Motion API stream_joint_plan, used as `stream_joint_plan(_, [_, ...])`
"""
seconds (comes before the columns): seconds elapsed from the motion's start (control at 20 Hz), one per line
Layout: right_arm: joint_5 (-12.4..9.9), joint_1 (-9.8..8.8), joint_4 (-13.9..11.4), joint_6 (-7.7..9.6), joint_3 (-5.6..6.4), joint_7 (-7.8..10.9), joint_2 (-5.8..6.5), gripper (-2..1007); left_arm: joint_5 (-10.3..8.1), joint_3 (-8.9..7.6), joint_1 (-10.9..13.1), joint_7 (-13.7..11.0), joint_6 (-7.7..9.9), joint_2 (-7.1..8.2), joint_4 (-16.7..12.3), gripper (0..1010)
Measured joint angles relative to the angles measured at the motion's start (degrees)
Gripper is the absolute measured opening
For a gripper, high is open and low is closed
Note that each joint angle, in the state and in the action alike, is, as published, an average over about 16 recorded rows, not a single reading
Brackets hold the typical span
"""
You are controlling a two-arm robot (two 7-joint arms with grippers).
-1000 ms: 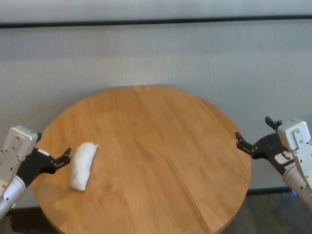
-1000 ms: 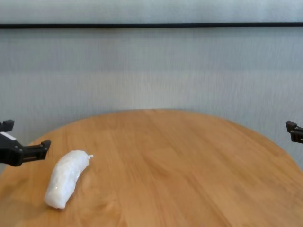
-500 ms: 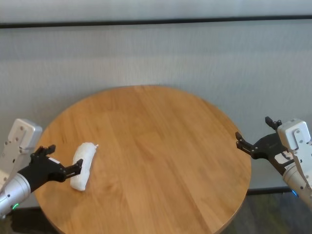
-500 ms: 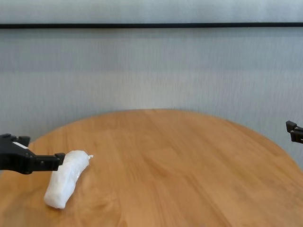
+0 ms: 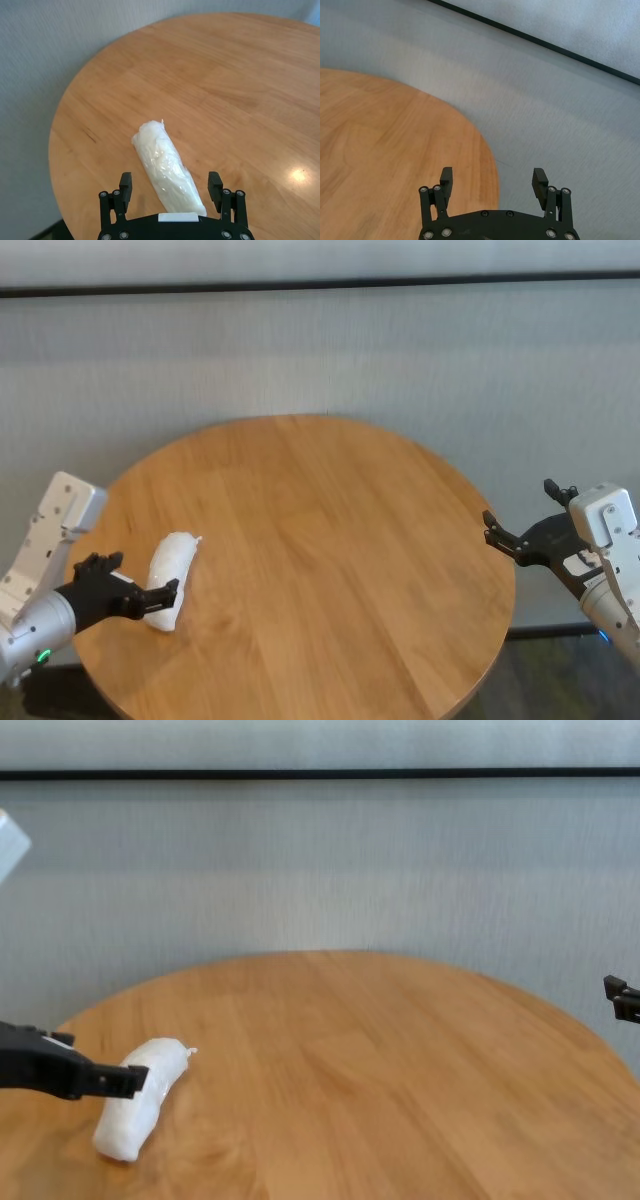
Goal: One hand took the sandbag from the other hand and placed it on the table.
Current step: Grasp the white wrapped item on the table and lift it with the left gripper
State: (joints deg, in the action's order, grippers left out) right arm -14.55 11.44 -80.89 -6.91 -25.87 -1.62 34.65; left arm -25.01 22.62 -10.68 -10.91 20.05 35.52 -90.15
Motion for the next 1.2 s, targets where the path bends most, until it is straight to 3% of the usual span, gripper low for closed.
stream_joint_plan(0.4, [0.0, 0.00, 0.0, 0.00, 0.00, 0.00, 0.00, 1001, 1.59, 0.42, -1.5, 1.4, 4.84, -2.22, 1.2, 1002])
stream_joint_plan(0.75, [0.0, 0.00, 0.0, 0.00, 0.00, 0.00, 0.00, 1001, 2.82, 0.54, -2.5, 2.0, 6.86, -4.22, 2.8, 1002])
stream_joint_plan(1.2, [0.0, 0.00, 0.0, 0.00, 0.00, 0.00, 0.00, 1001, 3.04, 0.20, -3.5, 1.9, 9.42, -6.64, 4.6, 1002])
